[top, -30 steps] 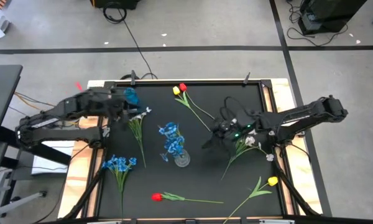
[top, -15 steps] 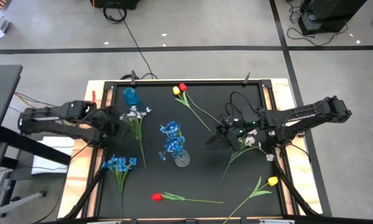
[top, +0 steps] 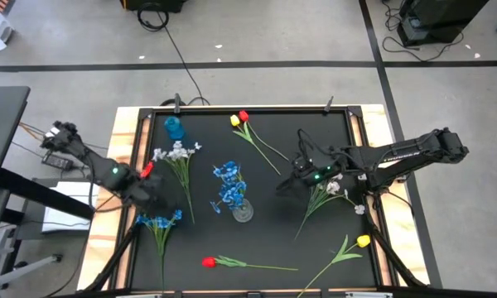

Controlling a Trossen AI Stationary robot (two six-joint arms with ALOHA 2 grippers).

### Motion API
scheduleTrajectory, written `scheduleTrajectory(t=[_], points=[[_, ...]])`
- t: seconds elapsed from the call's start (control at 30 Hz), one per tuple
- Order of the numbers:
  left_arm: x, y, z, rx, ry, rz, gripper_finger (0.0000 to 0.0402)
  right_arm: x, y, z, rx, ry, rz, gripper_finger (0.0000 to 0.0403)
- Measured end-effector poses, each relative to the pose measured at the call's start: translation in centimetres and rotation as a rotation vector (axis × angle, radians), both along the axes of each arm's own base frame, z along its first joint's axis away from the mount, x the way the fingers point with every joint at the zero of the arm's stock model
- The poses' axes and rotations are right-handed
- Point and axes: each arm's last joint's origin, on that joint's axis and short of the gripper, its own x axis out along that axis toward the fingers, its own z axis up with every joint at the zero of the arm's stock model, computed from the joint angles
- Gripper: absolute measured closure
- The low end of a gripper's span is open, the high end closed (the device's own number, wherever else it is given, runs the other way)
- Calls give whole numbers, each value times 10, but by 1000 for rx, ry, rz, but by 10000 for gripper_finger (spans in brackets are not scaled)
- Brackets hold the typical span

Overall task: Sort flowers into vase by color
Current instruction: Put the blue flower into the blue vase

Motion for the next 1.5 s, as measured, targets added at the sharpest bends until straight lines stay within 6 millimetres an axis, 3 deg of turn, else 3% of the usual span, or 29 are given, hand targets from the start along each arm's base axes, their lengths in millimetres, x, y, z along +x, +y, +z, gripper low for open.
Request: scheduleTrajectory(t=[0.3, 0.47, 0.73, 0.93, 1.17, 1.5], points=[[-2, -47, -17, -46, 103, 46, 123, -3, -9, -7, -19, 78, -53, 182], [12, -65, -34, -13, 132, 46, 90, -3, -14, -7, -17, 85, -76, 181], [21, -78, -58, 24, 285, 59, 88, -2, -18, -7, 16, 87, -74, 176], [22, -77, -83, 57, 255, 41, 88, -2, -19, -7, 20, 86, -70, 176], [16, -71, -99, 81, 276, 39, 89, -3, -17, -7, 43, 88, -27, 176], [14, -69, -120, 106, 338, 53, 154, -3, -15, -7, 56, 91, -8, 176]])
